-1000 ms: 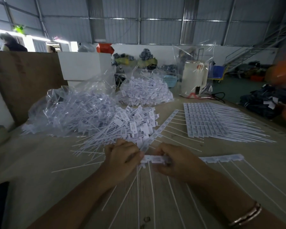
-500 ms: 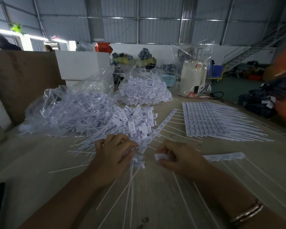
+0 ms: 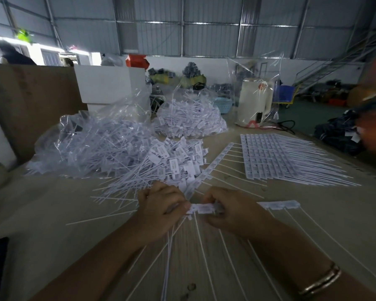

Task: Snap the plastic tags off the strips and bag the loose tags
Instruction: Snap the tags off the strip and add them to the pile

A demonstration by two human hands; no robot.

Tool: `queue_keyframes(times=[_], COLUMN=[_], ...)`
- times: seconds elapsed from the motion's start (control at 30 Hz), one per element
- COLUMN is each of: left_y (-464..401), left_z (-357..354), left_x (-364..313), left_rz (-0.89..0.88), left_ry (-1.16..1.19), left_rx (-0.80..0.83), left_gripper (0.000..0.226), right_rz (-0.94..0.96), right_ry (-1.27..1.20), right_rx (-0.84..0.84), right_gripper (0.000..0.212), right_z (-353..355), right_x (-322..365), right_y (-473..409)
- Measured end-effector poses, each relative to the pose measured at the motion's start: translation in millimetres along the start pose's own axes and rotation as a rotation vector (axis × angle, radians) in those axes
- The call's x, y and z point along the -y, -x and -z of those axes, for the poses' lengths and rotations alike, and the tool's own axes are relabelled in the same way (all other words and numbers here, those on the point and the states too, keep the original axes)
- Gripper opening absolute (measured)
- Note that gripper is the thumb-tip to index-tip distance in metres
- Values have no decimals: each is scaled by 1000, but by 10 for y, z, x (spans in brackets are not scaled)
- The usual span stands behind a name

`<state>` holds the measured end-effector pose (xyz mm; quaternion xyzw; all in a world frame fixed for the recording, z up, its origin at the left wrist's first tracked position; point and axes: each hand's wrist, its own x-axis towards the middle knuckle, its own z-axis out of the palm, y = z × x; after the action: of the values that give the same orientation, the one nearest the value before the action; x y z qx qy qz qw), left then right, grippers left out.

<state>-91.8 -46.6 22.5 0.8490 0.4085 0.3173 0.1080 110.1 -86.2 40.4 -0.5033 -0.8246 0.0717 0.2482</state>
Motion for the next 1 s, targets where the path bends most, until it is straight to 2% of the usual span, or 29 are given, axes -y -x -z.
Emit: queue_keyframes(times=[0.1, 0.23, 0.3, 0.37, 0.47, 0.53, 0.6, 0.7, 0.8, 0.87, 0.93, 1.0], left_y=[7, 11, 43, 72, 63, 28, 6, 5, -12, -30, -20, 7], left_z=[-21, 45, 93, 134, 115, 75, 35, -32, -67, -42, -7, 0], left_x=[8, 35, 81, 132, 113, 53, 4, -57, -91, -66, -14, 17], left_rz=[-65, -171, -169, -135, -108, -96, -114, -122, -84, -20, 42, 47], left_ry=[35, 25, 51, 37, -156, -228, -172, -59, -17, -18, -42, -61], left_rx=[25, 22, -13, -60, -122, -174, -199, -126, -56, -46, -47, -49], left_gripper=[54, 46, 32, 27, 34, 40, 40, 51, 55, 61, 69, 71], right_rz=[20, -30, -111, -156, -128, -72, -17, 35, 70, 20, -37, -45], right_ry=[-2, -74, -64, -85, -85, -71, -62, -94, -124, -145, -84, -6], right_rx=[-34, 24, 11, -22, -9, -25, -70, -126, -97, -53, -22, -12], right_gripper=[12, 12, 17, 13, 9, 19, 30, 37, 34, 27, 18, 19], right_z=[-37, 17, 119, 198, 124, 12, -65, -128, -116, -39, 22, 14], right_x=[-6, -85, -202, -293, -203, -69, 31, 117, 126, 61, -11, -33], right_y=[-23, -23, 7, 59, 62, -2, -53, -65, -37, -12, 2, 3])
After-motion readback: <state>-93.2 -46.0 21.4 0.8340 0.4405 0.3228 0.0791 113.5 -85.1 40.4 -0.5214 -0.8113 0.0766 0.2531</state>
